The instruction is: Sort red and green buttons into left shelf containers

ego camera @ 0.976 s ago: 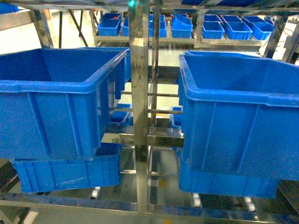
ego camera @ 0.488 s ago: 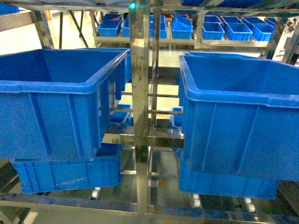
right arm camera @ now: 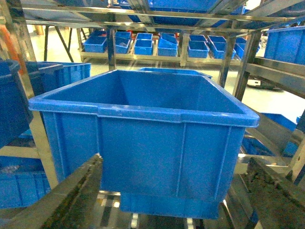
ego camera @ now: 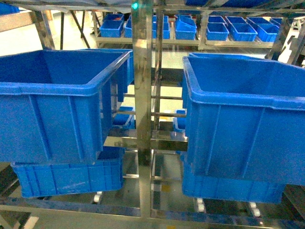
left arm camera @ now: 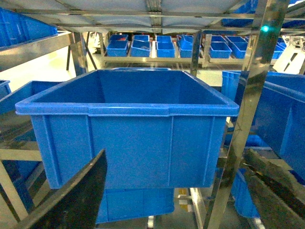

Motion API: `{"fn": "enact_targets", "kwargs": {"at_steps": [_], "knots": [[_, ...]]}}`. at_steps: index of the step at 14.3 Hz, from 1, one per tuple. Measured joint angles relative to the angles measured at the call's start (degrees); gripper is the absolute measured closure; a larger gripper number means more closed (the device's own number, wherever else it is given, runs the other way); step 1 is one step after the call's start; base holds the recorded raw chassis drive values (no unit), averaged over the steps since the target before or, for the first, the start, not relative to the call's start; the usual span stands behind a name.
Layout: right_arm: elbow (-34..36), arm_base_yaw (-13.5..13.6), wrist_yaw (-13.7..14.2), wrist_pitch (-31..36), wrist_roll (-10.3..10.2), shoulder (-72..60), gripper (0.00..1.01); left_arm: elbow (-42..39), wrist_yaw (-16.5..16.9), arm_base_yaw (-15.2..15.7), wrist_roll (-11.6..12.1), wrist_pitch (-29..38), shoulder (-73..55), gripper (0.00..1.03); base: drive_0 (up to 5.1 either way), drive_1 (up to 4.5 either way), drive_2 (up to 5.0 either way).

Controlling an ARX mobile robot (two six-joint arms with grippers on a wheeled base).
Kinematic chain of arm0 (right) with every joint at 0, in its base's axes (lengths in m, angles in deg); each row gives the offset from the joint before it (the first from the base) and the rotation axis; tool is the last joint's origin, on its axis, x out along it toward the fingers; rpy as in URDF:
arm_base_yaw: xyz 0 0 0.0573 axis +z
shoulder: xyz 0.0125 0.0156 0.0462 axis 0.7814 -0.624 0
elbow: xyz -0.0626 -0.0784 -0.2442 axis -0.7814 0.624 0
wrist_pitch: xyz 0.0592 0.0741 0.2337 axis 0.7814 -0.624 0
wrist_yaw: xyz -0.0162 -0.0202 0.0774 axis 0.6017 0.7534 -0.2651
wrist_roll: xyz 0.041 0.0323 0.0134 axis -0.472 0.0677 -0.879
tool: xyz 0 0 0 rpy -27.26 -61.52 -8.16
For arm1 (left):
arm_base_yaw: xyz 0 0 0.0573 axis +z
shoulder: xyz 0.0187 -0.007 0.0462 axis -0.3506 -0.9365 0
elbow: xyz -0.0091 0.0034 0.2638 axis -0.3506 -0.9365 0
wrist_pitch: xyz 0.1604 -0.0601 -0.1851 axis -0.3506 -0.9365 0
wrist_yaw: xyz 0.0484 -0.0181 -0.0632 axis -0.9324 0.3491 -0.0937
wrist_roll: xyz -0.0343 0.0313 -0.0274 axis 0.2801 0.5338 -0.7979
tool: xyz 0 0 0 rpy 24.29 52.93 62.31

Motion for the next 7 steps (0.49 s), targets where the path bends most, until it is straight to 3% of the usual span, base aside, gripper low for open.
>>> {"fn": "enact_targets", "kwargs": {"at_steps": [1,7], "knots": [[0.0,0.0,0.0,0.0,0.0,0.0,0.05,0.0,0.0,0.0,0.0,0.0,0.0,0.08,0.0,0.0,0.0],[0.0,0.0,0.0,0.0,-0.04,0.0,0.03,0.0,-0.02,0.0,0.04,0.0,0.0,0.05,0.0,0.0,0.0]]}}
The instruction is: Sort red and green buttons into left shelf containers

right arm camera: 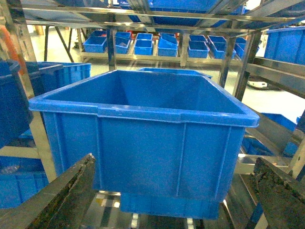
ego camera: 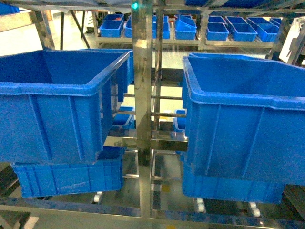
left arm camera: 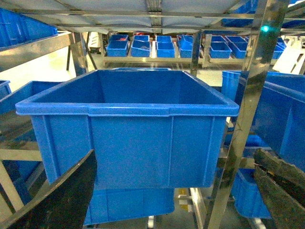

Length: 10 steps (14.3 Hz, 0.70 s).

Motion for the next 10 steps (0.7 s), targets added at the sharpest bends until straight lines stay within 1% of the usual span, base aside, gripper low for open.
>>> {"fn": "enact_targets", "kwargs": {"at_steps": [10], "knots": [[0.0,0.0,0.0,0.0,-0.02,0.0,0.03,0.0,0.02,0.0,0.0,0.0,0.0,0.05,0.0,0.0,0.0]]}}
